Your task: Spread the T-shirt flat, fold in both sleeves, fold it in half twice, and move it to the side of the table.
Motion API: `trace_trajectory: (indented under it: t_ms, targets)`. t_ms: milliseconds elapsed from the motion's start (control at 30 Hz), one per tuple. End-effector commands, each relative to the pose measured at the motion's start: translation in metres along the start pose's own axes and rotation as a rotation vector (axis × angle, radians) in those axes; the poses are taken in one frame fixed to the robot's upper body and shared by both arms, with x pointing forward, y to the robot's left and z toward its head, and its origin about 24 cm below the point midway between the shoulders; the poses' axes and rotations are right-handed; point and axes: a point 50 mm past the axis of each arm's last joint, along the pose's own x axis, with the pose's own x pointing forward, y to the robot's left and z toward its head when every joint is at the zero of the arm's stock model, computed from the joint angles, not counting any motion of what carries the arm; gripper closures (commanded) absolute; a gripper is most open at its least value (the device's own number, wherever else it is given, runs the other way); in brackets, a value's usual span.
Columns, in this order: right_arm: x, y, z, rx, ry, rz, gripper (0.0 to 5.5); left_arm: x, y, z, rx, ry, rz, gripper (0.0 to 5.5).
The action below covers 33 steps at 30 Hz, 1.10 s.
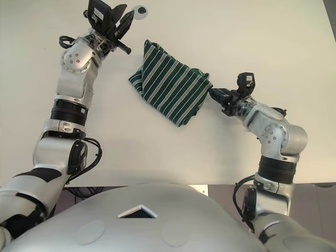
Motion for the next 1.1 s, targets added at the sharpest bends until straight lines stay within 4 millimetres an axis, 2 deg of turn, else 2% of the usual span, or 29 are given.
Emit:
trace_trajectory:
  t_ms: [33,133,200,333,467,567,700,867,1000,1100]
  targets:
    - [-0.01,-0.009,0.02,-0.097,-0.216,-0.159,3.98,-0.018,-0.004,-0.019,0.095,0.112,-0.136,4.47]
    - [-0.015,0.01,0.04,-0.297,-0.389,-0.167,3.98,-0.042,-0.006,-0.036,0.163,0.246,-0.241,4.47]
    - [-0.011,0.032,0.043,-0.433,-0.444,-0.102,4.33,-0.056,-0.007,-0.041,0.184,0.315,-0.295,4.78]
    - [0.014,0.069,0.028,-0.619,-0.417,0.066,5.06,-0.067,-0.008,-0.043,0.192,0.395,-0.336,5.42]
    - [0.052,0.088,0.008,-0.662,-0.307,0.155,5.46,-0.067,-0.025,-0.05,0.18,0.429,-0.413,5.5]
    - [0.076,0.083,-0.007,-0.687,-0.208,0.129,5.46,-0.062,-0.037,-0.049,0.183,0.417,-0.456,5.5]
    - [0.087,0.064,-0.014,-0.7,-0.155,0.044,5.46,-0.062,-0.045,-0.05,0.197,0.42,-0.49,5.5]
    - [0.083,0.036,-0.026,-0.716,-0.068,-0.046,5.46,-0.078,-0.033,-0.068,0.336,0.557,-0.457,5.5]
    - [0.072,0.011,-0.039,-0.713,0.01,-0.105,5.46,-0.093,-0.01,-0.068,0.383,0.612,-0.392,5.5]
    - [0.068,0.001,-0.047,-0.711,0.057,-0.124,5.46,-0.102,-0.002,-0.066,0.37,0.621,-0.374,5.5]
